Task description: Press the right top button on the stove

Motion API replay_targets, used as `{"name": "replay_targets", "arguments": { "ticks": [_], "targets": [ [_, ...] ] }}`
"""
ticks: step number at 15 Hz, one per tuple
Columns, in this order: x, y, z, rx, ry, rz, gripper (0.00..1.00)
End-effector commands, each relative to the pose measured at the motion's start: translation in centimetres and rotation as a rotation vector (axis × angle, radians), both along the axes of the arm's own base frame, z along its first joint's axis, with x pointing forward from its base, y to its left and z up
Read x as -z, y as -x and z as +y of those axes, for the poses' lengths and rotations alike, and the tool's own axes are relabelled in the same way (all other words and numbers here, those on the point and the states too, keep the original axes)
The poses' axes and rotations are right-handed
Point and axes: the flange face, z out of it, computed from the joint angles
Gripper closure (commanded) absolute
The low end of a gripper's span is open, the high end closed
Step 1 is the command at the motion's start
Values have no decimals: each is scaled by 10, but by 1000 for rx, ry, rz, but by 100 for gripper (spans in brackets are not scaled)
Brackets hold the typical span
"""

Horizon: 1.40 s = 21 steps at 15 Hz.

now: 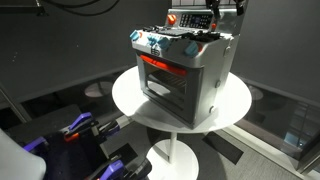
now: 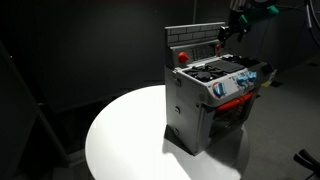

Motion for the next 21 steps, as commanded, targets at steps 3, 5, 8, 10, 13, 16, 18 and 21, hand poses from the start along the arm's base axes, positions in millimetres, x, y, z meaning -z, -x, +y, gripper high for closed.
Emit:
{"name": "replay_targets", "arguments": {
  "ticks": [3,5,8,10,13,16,18,21],
  "targets": [
    [-10,38,-3,20,-46,112,0],
    [-14,53,-5,18,-69,157,0],
    [-19,79,-8,8,-101,237,0],
    [-21,97,-10,-5,-128,300,0],
    [-20,123,-16,-31,-153,385,0],
    [-14,147,-21,-96,-189,447,0],
    [-9,161,-25,-154,-220,458,0],
    [-6,182,-25,-232,-266,459,0]
  ]
}}
